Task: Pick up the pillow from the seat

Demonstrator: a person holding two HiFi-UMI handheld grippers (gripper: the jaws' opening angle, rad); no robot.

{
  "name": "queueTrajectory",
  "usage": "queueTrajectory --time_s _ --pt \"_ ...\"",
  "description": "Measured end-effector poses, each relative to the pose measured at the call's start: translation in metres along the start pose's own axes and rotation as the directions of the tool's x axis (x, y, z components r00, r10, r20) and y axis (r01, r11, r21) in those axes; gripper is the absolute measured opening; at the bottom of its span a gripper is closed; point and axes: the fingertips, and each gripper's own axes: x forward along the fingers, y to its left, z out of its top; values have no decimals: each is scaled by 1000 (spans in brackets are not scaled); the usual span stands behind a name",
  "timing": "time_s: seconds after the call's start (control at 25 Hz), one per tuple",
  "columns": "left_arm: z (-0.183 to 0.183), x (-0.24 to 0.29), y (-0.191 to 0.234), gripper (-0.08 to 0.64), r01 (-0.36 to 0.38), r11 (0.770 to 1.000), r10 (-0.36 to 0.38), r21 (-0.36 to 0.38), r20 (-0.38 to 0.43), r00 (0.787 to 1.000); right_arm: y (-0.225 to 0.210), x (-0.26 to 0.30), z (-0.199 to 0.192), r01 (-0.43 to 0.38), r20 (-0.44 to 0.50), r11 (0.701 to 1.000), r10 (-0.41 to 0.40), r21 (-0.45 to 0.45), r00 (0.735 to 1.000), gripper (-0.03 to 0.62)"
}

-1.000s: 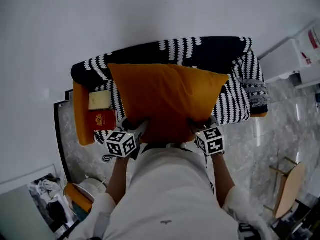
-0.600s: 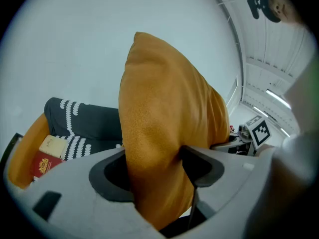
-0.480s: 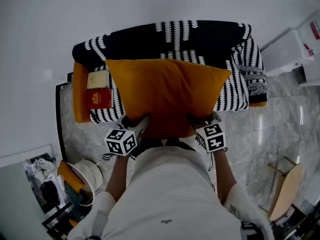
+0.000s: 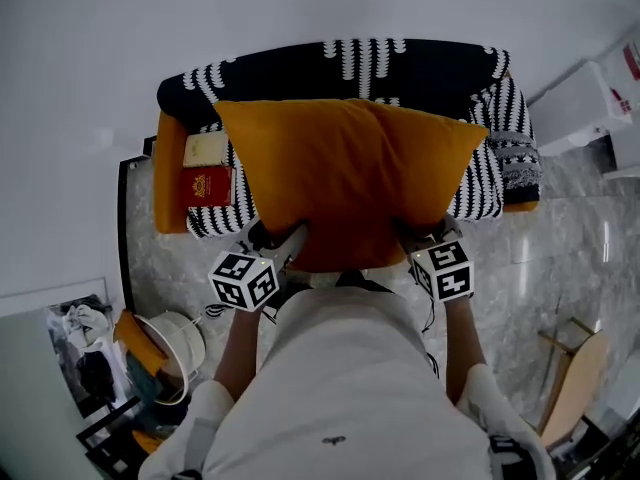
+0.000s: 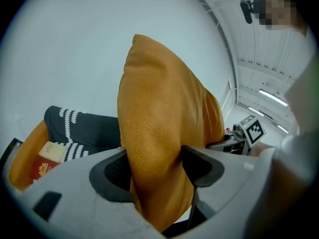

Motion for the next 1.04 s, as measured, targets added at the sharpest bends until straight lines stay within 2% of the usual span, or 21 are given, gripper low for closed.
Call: queueTrajectory --time_s 0.48,1.04 --pt "12 -41 22 293 -13 1000 13 11 55 998 42 -6 31 87 68 995 -83 -54 994 196" --pt "-2 -59 22 293 -7 1000 7 17 37 999 62 -13 16 109 63 993 -106 -44 992 196"
